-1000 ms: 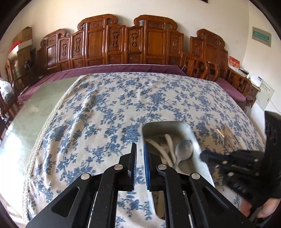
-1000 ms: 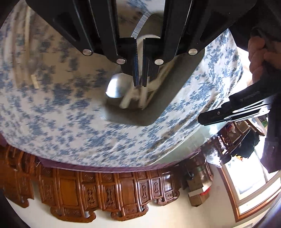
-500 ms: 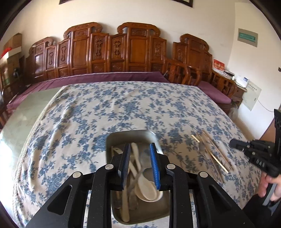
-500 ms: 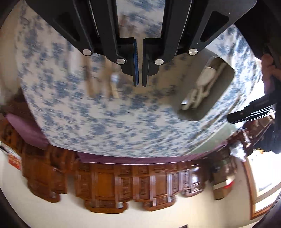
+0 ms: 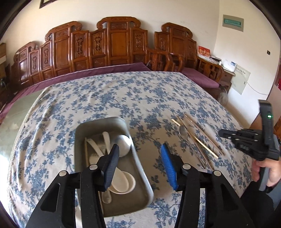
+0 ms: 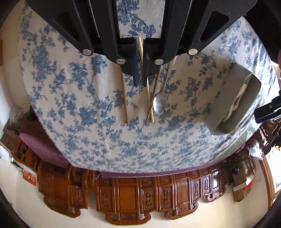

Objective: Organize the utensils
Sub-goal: 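Grasp a wooden chopstick from the pile with the right tool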

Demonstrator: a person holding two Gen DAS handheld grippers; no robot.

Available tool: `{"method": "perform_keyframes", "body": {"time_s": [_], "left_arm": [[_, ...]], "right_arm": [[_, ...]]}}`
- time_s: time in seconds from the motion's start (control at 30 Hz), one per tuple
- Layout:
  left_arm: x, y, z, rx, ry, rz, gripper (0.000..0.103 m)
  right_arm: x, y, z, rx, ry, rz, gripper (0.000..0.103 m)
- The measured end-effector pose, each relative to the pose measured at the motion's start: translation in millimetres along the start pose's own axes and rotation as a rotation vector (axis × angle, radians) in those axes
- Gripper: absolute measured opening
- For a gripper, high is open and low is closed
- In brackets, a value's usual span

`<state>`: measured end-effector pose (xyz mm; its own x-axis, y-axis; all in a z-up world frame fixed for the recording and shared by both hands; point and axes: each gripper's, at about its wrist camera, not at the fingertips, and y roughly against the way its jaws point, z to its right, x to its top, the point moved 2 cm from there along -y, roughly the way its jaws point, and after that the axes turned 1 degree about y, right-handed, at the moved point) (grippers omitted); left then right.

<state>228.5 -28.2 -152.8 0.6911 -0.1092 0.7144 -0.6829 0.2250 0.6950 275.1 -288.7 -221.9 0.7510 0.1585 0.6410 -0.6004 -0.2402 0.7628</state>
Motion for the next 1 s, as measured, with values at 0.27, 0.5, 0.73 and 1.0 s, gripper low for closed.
{"method": "perform_keyframes", "body": {"time_s": [0.27, 0.5, 0.73, 1.0], "left_arm": [[-9, -17, 19, -0.005, -0.031, -0.036, 0.058], [-15, -30, 30, 0.004, -0.049, -0.056, 0.058], [-21, -38, 34, 0.025, -0.056, -0.075, 0.058], [-21, -46, 49, 0.045, -0.075, -0.093, 0.058]], "right_arm": [[-1, -41, -4, 0.039, 0.030, -0.058, 0.012], [-1, -50, -23, 0.099, 0.060, -0.067, 0.012], [-4, -61, -31, 0.038, 0.075, -0.108, 0.011], [4, -38, -21, 0.053, 0.027, -0.020, 0.006]]}}
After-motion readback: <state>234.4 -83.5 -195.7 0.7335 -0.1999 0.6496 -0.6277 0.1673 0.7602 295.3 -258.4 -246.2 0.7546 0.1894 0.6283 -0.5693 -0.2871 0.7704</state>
